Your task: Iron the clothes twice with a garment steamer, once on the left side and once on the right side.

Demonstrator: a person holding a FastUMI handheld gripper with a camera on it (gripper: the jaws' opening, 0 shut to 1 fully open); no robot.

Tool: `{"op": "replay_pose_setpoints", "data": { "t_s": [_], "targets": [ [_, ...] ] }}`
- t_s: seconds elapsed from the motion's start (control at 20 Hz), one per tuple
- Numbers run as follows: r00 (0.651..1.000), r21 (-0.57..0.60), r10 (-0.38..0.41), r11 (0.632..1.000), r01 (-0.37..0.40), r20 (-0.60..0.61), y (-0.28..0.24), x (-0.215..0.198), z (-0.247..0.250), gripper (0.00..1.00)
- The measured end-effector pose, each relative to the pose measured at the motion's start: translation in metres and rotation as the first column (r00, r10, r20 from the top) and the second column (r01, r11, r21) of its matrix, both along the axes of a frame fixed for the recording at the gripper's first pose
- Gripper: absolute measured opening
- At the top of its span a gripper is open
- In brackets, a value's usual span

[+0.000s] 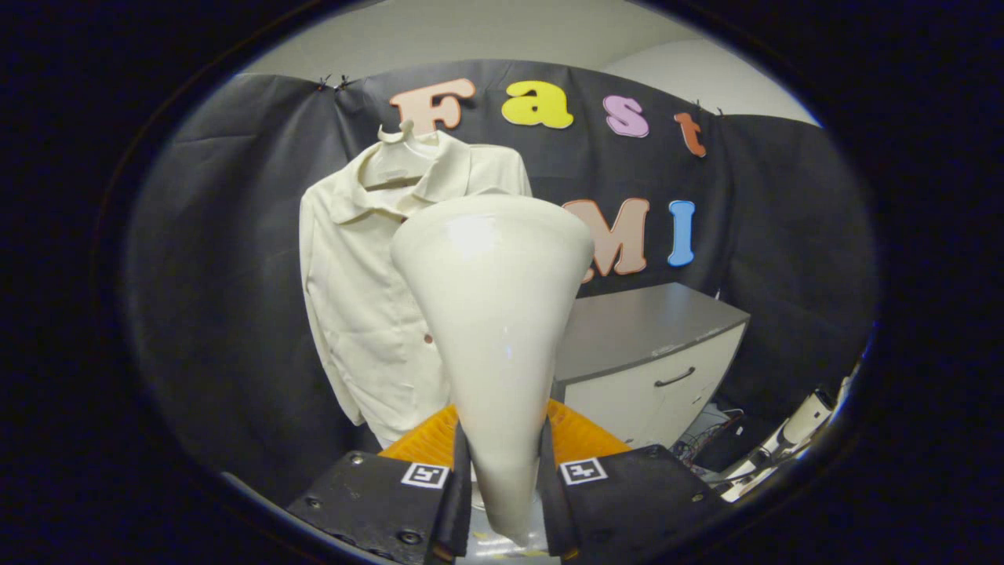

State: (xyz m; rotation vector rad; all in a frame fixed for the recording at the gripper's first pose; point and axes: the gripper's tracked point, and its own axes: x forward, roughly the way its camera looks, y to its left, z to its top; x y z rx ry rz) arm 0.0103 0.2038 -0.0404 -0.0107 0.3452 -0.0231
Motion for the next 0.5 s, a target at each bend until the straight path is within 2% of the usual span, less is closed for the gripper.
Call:
{"op": "replay_pose_setpoints", "data": {
  "t_s": [0.3, 0.5],
  "targets": [
    [0.993, 0.012, 0.04, 0.999, -0.042, 0.112, 0.002, -0.03, 0.043, 0.37],
    [0.986, 0.025, 0.071, 0.997, -0.076, 0.149, -0.002, -0.043, 0.054, 0.37]
  ]
}}
